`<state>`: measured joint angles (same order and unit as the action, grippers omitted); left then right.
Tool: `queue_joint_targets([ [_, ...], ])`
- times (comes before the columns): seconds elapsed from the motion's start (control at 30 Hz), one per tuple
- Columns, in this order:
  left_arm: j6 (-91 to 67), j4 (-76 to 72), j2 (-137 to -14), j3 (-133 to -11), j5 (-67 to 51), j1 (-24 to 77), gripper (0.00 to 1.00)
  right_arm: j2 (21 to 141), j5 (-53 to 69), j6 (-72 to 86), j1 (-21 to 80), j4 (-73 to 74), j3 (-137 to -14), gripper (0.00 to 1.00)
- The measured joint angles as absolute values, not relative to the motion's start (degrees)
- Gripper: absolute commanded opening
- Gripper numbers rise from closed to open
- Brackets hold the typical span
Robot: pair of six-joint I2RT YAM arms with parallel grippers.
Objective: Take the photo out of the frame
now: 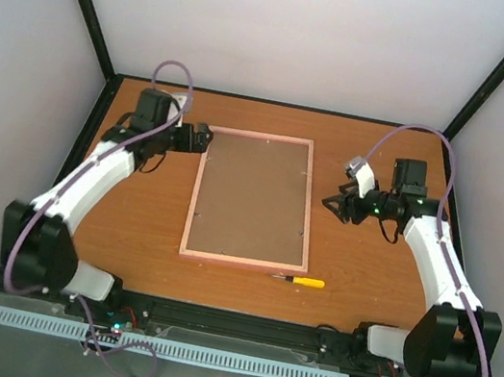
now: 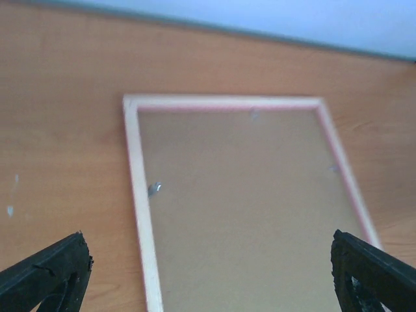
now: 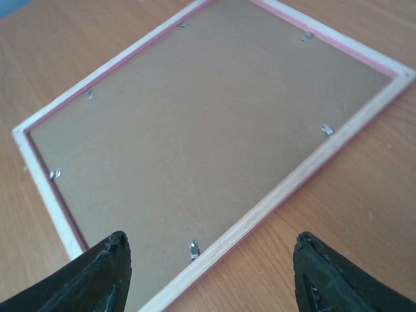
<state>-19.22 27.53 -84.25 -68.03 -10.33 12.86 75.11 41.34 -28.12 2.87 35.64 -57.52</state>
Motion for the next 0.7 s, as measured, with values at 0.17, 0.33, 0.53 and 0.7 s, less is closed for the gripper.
queue_joint_targets([
  [0.17, -15.81, 19.44, -67.29, -59.33, -10.74, 13.65, 1.0, 71.18, 42.09, -42.59, 3.29, 46.68, -58.33, 0.65],
  [0.33, -14.26, 14.37, -57.91, -51.37, -6.59, 14.0, 1.0, 69.47, 36.77, -52.62, 5.58, 52.66, -53.23, 0.64],
  [0.53, -15.55, 11.18, -58.7, -43.9, 1.52, 14.0, 1.0, 68.27, 25.65, -57.32, 14.06, 53.15, -43.07, 0.63],
  [0.7, -15.66, 15.05, -65.84, -46.61, 2.74, 13.93, 1.0, 68.2, 19.09, -58.19, 19.18, 51.35, -38.96, 0.59],
])
